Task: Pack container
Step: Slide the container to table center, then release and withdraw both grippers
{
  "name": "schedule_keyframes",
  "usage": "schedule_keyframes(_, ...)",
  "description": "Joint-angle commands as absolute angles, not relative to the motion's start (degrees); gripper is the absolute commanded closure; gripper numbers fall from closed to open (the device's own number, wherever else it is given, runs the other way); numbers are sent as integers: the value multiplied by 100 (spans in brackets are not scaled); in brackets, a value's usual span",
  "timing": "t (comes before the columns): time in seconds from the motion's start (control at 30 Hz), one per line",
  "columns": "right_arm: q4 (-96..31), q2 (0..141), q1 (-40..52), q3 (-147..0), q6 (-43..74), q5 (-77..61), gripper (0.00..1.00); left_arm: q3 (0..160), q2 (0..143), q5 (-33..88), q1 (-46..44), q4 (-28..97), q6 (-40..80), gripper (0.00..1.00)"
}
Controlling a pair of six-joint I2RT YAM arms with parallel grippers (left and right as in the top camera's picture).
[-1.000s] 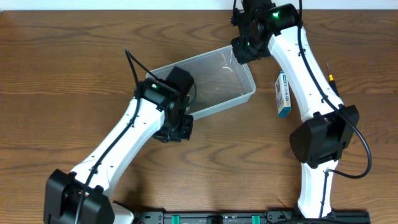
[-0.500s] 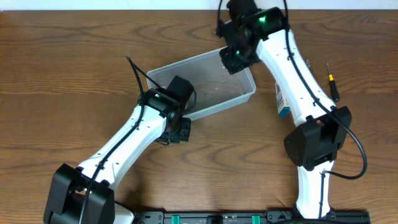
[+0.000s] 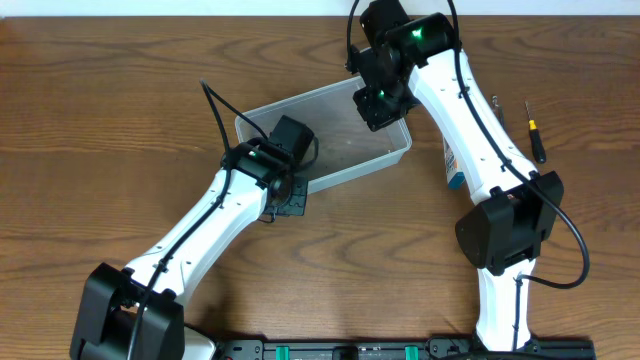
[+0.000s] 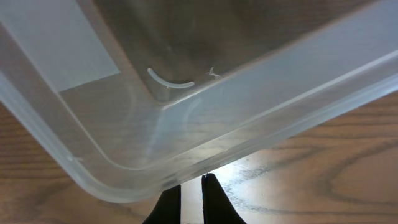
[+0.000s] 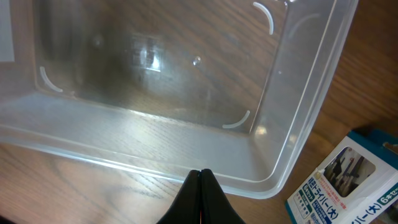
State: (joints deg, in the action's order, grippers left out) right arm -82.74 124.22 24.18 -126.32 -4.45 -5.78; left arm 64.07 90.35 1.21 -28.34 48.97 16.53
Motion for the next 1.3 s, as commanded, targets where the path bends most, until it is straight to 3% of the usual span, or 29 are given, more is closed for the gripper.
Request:
schedule_keyframes(0.0,-8302,12326,2408,-12468,-523,-580,98,6381,9061,-73,-2731,4858,1680,94)
schedule_keyframes(1.27,-7732,12326,2408,-11000,-491,-580,99,6381,9061,-75,-2379,4383,1310,94)
